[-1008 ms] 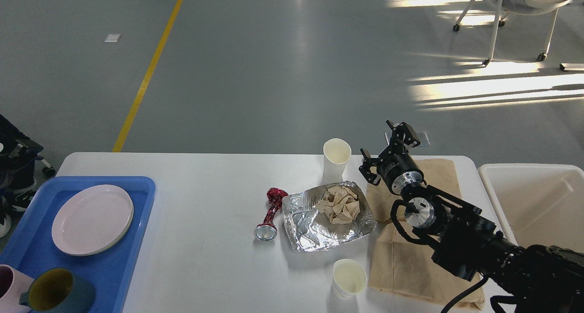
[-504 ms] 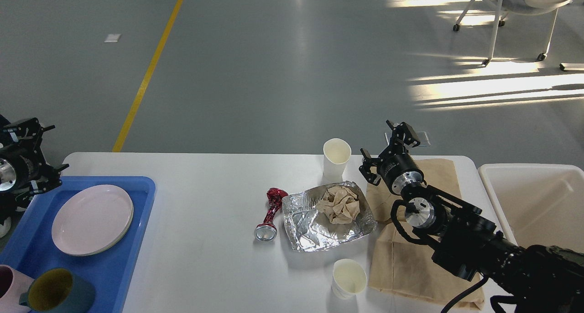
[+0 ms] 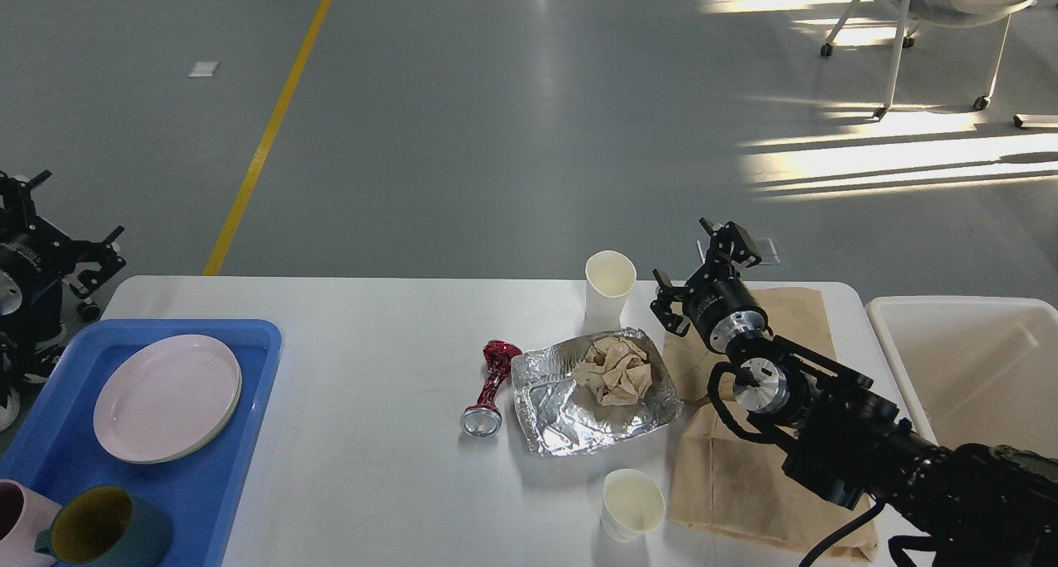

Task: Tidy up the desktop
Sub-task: 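Raise the left gripper away from the stacked plates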

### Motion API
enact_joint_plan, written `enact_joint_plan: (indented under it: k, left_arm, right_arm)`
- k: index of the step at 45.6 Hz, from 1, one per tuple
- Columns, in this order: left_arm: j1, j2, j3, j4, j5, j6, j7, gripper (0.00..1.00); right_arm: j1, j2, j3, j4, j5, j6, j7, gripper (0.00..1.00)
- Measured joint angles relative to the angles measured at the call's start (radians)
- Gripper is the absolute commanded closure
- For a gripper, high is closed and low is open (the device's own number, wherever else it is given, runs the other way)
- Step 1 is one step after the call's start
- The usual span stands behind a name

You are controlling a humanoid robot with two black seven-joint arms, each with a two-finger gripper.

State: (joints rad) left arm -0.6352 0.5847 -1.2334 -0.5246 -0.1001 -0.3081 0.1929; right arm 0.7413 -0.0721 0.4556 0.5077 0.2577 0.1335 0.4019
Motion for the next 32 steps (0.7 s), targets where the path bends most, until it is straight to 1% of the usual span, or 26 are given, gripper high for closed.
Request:
enact_joint_plan:
  k: [3,6,9,14,18,32]
  left_arm:
    - [0.000,-0.010,-0.010,0.000,-0.026,0.006,-0.002,0.04]
    - [0.000,-0.019,-0.020,0.004,-0.046,0.014,-0.014,0.04]
    - [0.001,-0.022,-0.031,0.013,-0.059,0.026,-0.042,0.04]
    - [0.001,-0.026,-0.039,0.023,-0.065,0.035,-0.105,0.04]
    - [0.002,-0.031,-0.035,0.023,-0.064,0.035,-0.131,0.04]
    - [0.009,-0.036,-0.022,0.023,-0.055,0.021,-0.136,0.04]
  right_arm:
    - [0.000,0.000,0.000,0.000,0.000,0.000,0.000,0.00]
    - [0.000,0.000,0.000,0.000,0.000,0.000,0.000,0.00]
    - [0.000,0.000,0.000,0.000,0.000,0.000,0.000,0.00]
    - [0.000,0.000,0.000,0.000,0.000,0.000,0.000,0.00]
    - [0.000,0.000,0.000,0.000,0.000,0.000,0.000,0.00]
    - [0.001,0.000,0.000,0.000,0.000,0.000,0.000,0.00]
